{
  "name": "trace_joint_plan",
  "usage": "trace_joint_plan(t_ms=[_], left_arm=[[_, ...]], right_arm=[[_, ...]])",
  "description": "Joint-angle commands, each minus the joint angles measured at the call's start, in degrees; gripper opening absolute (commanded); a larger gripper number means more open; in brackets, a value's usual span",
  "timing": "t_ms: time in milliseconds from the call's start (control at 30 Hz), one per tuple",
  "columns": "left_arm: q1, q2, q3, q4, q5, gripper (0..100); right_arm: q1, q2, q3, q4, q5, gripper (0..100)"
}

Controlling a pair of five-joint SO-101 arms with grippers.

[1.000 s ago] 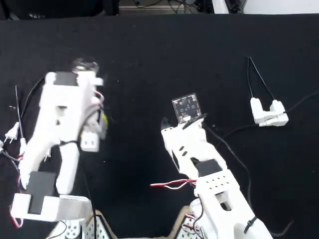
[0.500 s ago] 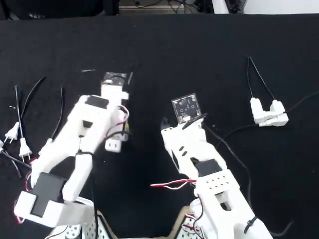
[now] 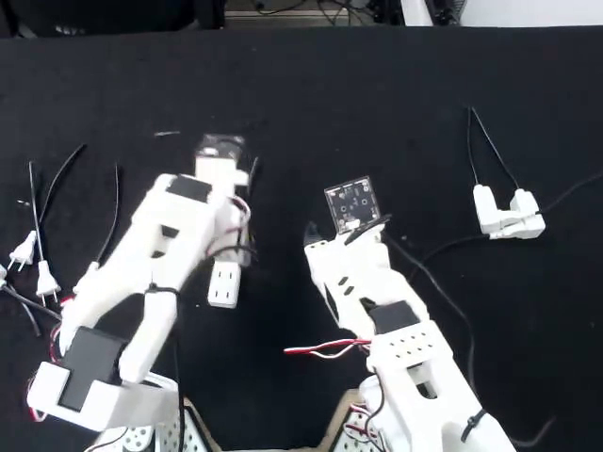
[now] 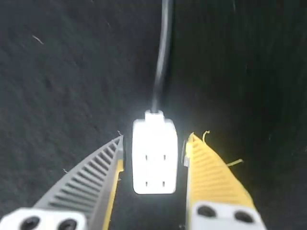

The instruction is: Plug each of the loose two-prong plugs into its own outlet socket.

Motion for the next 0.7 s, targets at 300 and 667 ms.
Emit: trace_joint_plan(t_ms=[300,667], left_arm=[[-12.09,-2.73,-17.54,15.21,-7.38,21],[-26.07,-2.02,-8.22,3.69,-17.14,21]], right_arm=[[1.14,-1.63,-0.48,-1.58,-0.18,21.9],[1.05,-1.63,-0.40,-1.58,-0.26,21.9]])
